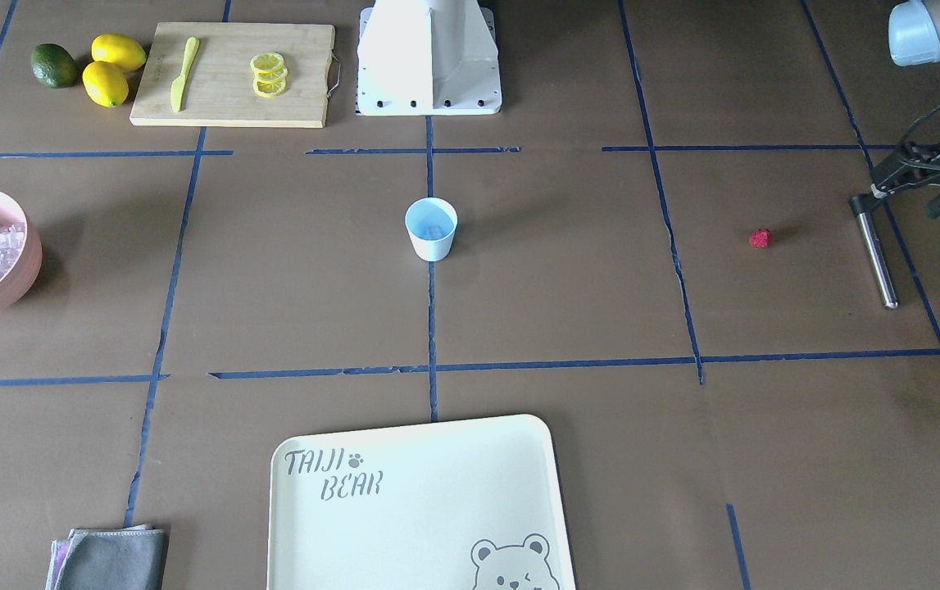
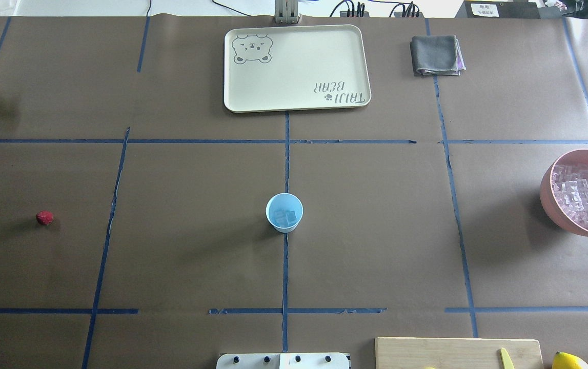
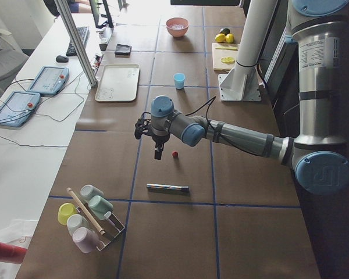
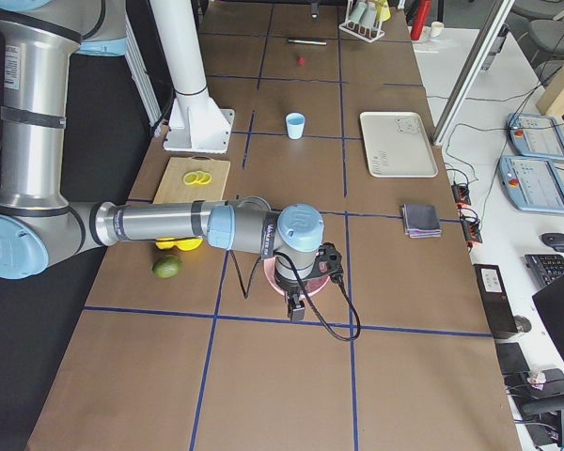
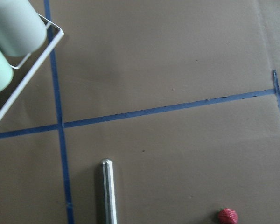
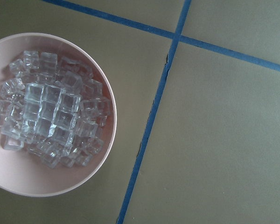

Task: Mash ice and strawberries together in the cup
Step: 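Move the left gripper toward the red strawberry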

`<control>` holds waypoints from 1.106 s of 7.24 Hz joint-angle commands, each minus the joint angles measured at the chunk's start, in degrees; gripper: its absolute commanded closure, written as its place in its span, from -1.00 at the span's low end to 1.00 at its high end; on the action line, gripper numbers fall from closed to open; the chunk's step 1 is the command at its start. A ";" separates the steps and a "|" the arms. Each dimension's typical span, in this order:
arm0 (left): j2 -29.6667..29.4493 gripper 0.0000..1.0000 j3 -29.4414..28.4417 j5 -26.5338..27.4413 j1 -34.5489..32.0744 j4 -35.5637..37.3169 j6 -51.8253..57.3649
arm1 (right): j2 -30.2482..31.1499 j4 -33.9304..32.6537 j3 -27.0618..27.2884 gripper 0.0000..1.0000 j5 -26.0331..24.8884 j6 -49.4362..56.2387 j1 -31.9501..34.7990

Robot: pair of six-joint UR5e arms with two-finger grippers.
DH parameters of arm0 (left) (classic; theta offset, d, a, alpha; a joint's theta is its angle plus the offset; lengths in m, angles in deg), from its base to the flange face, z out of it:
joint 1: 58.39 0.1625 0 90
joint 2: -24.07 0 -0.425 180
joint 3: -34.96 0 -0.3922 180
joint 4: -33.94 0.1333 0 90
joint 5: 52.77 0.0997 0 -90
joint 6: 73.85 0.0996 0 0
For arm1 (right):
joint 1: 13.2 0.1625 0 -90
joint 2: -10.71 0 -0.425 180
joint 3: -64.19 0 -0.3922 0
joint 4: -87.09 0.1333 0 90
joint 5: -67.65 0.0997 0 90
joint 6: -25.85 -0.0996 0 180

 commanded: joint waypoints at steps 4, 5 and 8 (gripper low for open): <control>0.84 -1.00 -6.39 12.93 16.39 -14.38 -14.96 | 0.05 0.00 0.08 -0.99 0.01 0.00 0.00; 0.32 -1.00 -7.81 13.28 19.11 -15.97 -17.05 | 0.05 0.00 0.08 -0.99 0.01 0.00 0.00; 0.14 -1.00 -8.61 14.34 22.21 -16.16 -18.22 | 0.05 0.00 0.08 -0.99 0.01 0.00 0.00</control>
